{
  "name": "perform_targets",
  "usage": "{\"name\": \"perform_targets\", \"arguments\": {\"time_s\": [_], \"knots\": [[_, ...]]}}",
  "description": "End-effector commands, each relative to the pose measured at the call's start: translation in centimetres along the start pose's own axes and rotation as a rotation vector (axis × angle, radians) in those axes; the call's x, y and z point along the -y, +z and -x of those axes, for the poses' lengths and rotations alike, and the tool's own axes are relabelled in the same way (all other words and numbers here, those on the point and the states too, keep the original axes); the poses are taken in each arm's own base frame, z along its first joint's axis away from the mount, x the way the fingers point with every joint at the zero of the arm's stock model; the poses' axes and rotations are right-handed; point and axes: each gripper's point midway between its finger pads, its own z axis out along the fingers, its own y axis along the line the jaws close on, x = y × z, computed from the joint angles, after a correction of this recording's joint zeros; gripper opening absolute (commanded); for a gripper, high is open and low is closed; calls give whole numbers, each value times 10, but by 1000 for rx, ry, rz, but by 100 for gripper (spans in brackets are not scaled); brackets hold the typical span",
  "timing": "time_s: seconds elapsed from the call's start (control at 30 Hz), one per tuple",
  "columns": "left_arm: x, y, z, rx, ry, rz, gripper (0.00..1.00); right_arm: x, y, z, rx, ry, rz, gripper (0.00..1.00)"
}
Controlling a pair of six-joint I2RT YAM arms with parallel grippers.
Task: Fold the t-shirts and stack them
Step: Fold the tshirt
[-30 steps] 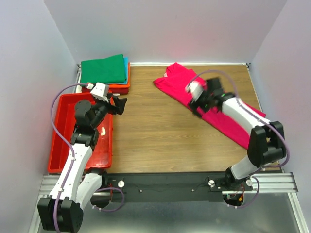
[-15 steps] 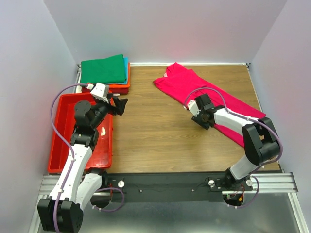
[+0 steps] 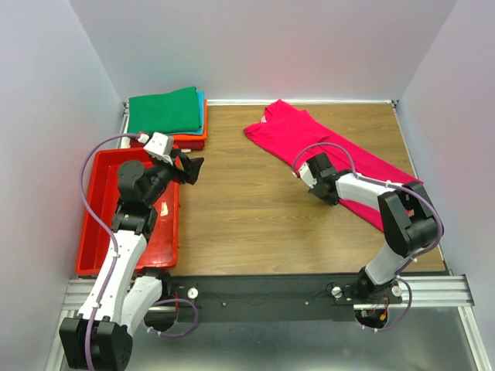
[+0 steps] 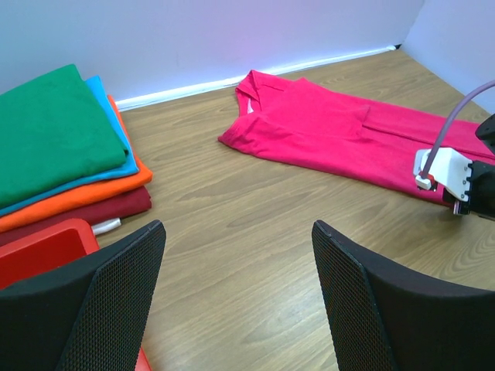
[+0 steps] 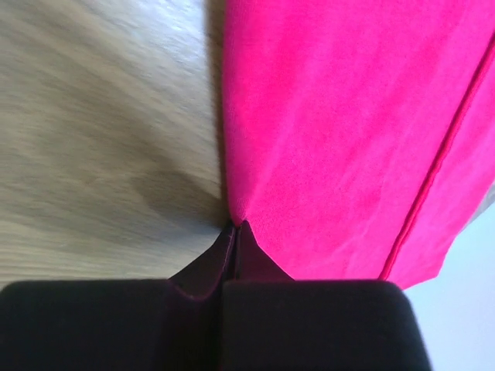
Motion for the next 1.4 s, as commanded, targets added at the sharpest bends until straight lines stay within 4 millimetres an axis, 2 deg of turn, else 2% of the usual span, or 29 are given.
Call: {"name": "perform_targets", "arguments": {"time_s": [0.0, 0.07, 0.1, 0.17, 0.2, 0.23, 0.27, 0.3, 0.33, 0.43, 0.5, 0.6, 0.63, 0.67, 0.7, 0.8, 0.83, 0.9, 0.93, 0.97, 1.0, 1.03, 1.13, 1.17, 1.23, 1.27, 1.3, 1.33, 1.37], "knots": [[6, -2, 5, 27, 8, -31, 84, -27, -5, 17, 43, -2, 121, 0], [6, -2, 5, 26, 7, -30, 84, -42, -14, 31, 64, -29, 181, 1], [5, -1, 4, 23, 7, -28, 84, -44, -21, 46, 98, -30, 196, 0], [6, -2, 4, 24, 10, -30, 84, -63, -29, 61, 110, -87, 252, 0], [5, -2, 5, 25, 11, -25, 84, -72, -35, 78, 150, -97, 305, 0], [5, -2, 5, 25, 14, -24, 84, -87, -43, 89, 173, -133, 345, 0], [5, -2, 5, 25, 13, -24, 84, -99, -48, 91, 163, -159, 391, 0], [4, -2, 4, 24, 13, -20, 84, -108, -61, 113, 218, -175, 446, 1], [4, -2, 4, 23, 14, -19, 84, -131, -66, 114, 191, -232, 500, 1], [2, -1, 4, 21, 16, -9, 84, -165, -86, 137, 223, -294, 606, 1], [1, -2, 4, 21, 18, -5, 84, -188, -109, 159, 266, -324, 695, 6], [0, -1, 3, 19, 18, -4, 84, -198, -145, 188, 339, -352, 797, 23], [0, 0, 2, 16, 18, -4, 84, -195, -153, 194, 358, -354, 804, 33], [1, 0, 2, 17, 17, -10, 84, -193, -161, 195, 361, -360, 812, 49], [1, 1, 0, 9, 14, -13, 84, -183, -175, 207, 420, -377, 800, 58], [2, 2, 0, 10, 15, -20, 84, -166, -184, 207, 447, -374, 784, 66], [2, 2, -1, 7, 12, -23, 84, -148, -182, 205, 458, -338, 773, 70], [4, 3, -3, 5, 7, -35, 84, -127, -174, 197, 466, -261, 814, 73], [5, 3, -3, 7, 3, -43, 84, -90, -159, 192, 471, -147, 806, 76], [7, 5, -5, 1, -4, -59, 84, -69, -152, 192, 495, -80, 806, 100], [10, 6, -6, 3, -8, -77, 84, -33, -137, 181, 504, 69, 816, 100], [11, 9, -13, -17, -27, -90, 84, -9, -130, 185, 559, 135, 781, 100], [17, 14, -22, -54, -59, -138, 84, 48, -101, 176, 598, 356, 702, 100], [18, 17, -26, -70, -67, -156, 82, 79, -77, 170, 619, 480, 634, 100], [18, 19, -29, -85, -73, -165, 81, 101, -52, 166, 622, 573, 605, 100], [19, 19, -31, -94, -76, -167, 81, 125, -48, 166, 650, 613, 595, 100], [18, 20, -33, -102, -73, -169, 81, 118, -32, 169, 645, 657, 699, 100], [18, 20, -35, -107, -76, -168, 80, 126, -26, 167, 646, 698, 723, 100], [16, 21, -36, -111, -76, -161, 80, 134, -26, 176, 664, 708, 729, 98]]}}
